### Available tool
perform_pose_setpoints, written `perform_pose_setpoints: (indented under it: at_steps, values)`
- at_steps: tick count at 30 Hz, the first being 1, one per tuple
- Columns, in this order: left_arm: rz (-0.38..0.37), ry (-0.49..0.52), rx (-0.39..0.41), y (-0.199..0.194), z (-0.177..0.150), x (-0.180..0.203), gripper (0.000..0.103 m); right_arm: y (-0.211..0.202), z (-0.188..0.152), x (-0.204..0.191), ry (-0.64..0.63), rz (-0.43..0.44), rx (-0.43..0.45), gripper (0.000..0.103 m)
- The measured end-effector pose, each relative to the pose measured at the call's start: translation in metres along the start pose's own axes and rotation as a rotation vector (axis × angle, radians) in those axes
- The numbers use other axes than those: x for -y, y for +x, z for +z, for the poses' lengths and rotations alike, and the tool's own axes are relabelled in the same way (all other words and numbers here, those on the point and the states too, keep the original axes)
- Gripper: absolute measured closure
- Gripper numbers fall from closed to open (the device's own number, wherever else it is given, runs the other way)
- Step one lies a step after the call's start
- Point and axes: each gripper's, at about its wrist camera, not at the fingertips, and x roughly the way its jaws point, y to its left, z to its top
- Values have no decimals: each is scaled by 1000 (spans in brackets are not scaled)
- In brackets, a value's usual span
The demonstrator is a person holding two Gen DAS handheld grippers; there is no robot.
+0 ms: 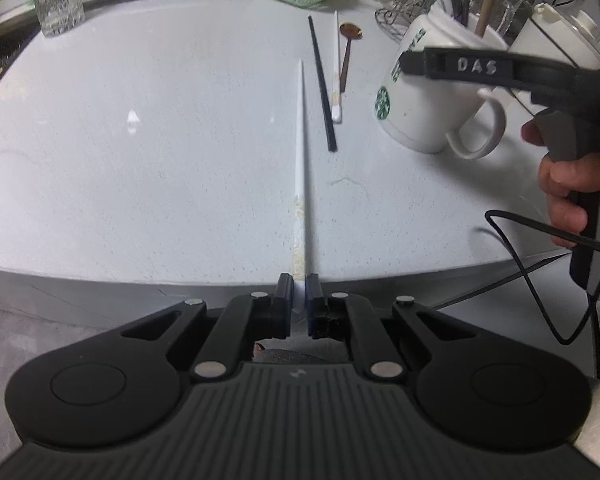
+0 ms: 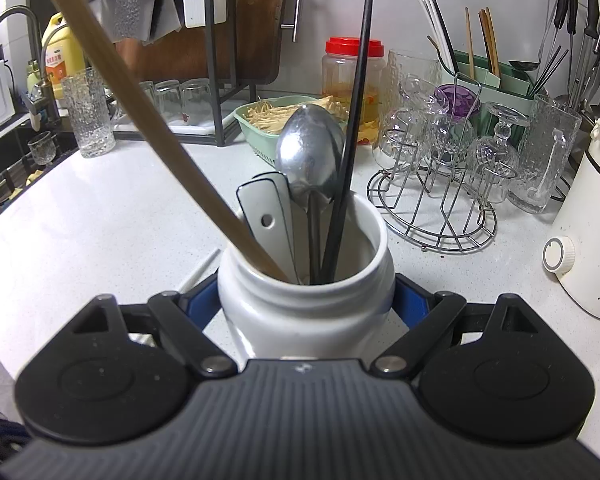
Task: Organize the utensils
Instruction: 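Lift the white chopstick off the counter with the left tool, then carry the white chopstick over the mug held by the right tool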
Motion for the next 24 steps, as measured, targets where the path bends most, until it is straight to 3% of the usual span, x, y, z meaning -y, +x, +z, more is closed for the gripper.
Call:
perform_pose_setpoints:
  at_steps: [16, 24]
  values:
    - [9, 42, 175, -81, 74, -2, 95, 1, 0, -3, 22, -16, 0, 12]
    - [4, 93, 219, -104, 111, 5, 95, 2, 2, -4, 26, -22, -8, 12]
